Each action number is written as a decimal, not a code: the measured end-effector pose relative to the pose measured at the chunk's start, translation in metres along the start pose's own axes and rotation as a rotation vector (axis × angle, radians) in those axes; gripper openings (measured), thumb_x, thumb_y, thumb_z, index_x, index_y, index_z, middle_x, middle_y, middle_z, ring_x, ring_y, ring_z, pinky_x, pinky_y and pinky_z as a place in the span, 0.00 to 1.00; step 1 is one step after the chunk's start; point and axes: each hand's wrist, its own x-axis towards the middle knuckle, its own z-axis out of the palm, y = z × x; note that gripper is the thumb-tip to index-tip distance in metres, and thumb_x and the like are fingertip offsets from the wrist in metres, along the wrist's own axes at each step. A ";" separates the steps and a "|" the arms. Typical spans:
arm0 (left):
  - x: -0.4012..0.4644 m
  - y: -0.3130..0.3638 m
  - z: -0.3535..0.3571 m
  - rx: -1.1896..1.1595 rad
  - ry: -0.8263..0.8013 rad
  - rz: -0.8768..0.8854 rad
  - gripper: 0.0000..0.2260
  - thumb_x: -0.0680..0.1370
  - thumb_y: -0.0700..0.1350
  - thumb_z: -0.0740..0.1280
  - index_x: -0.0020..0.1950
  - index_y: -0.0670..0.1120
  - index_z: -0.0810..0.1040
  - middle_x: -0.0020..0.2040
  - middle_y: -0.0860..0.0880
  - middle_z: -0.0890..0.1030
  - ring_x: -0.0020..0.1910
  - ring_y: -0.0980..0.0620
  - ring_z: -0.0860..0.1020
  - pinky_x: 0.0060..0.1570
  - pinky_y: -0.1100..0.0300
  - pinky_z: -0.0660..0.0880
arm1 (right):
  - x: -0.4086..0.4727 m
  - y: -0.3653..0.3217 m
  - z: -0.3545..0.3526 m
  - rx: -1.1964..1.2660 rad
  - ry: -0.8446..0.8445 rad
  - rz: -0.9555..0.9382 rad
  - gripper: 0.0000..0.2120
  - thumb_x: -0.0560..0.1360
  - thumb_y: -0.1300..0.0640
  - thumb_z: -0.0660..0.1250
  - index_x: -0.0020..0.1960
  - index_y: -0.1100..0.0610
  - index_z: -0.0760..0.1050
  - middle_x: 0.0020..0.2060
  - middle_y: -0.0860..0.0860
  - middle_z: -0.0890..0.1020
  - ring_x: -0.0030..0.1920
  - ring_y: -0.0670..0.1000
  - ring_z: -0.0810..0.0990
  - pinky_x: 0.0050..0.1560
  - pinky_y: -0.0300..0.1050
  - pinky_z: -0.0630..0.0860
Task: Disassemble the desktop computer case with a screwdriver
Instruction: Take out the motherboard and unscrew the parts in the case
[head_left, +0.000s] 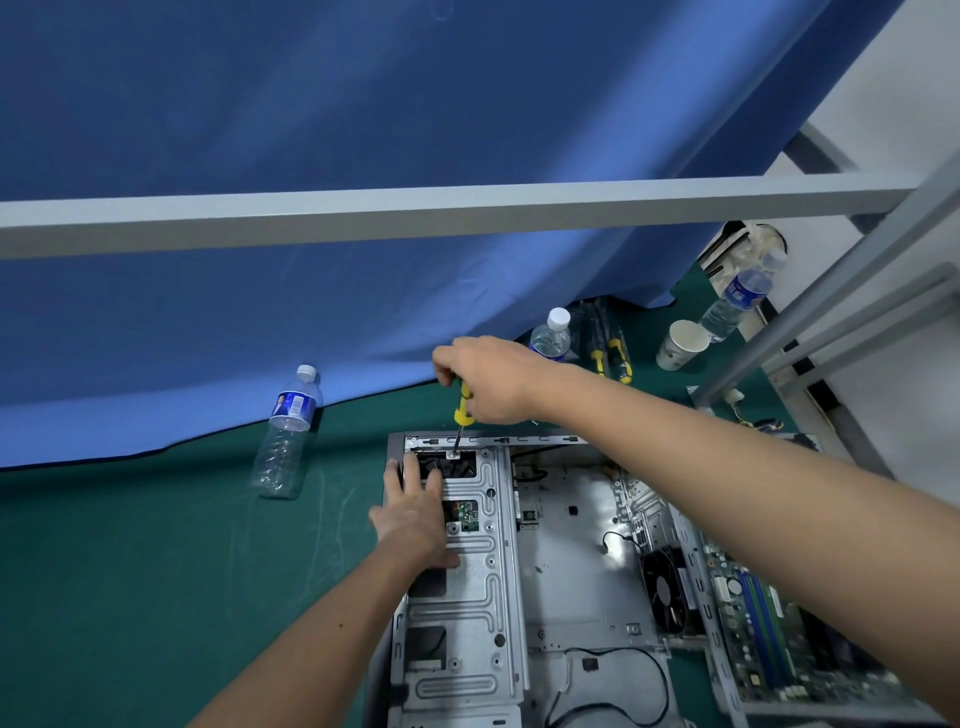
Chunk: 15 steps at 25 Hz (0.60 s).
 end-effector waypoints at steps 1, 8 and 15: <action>0.000 0.000 0.000 -0.003 0.001 -0.001 0.52 0.65 0.61 0.79 0.78 0.51 0.49 0.78 0.47 0.37 0.78 0.42 0.39 0.65 0.44 0.71 | -0.001 0.000 0.001 -0.020 -0.002 -0.004 0.12 0.75 0.58 0.68 0.56 0.56 0.69 0.47 0.51 0.69 0.49 0.56 0.71 0.42 0.46 0.66; -0.002 0.000 -0.001 0.003 0.014 0.008 0.52 0.65 0.62 0.78 0.78 0.51 0.49 0.78 0.46 0.38 0.78 0.42 0.40 0.65 0.44 0.72 | -0.006 0.003 0.004 -0.100 0.026 0.004 0.08 0.78 0.54 0.65 0.54 0.57 0.73 0.49 0.53 0.75 0.49 0.58 0.77 0.46 0.50 0.73; -0.002 -0.004 -0.002 -0.063 0.031 0.010 0.54 0.63 0.62 0.80 0.78 0.53 0.50 0.78 0.48 0.40 0.77 0.42 0.43 0.65 0.46 0.71 | -0.026 0.015 0.003 0.004 0.135 0.028 0.09 0.78 0.51 0.65 0.53 0.55 0.75 0.47 0.51 0.75 0.46 0.55 0.75 0.46 0.48 0.72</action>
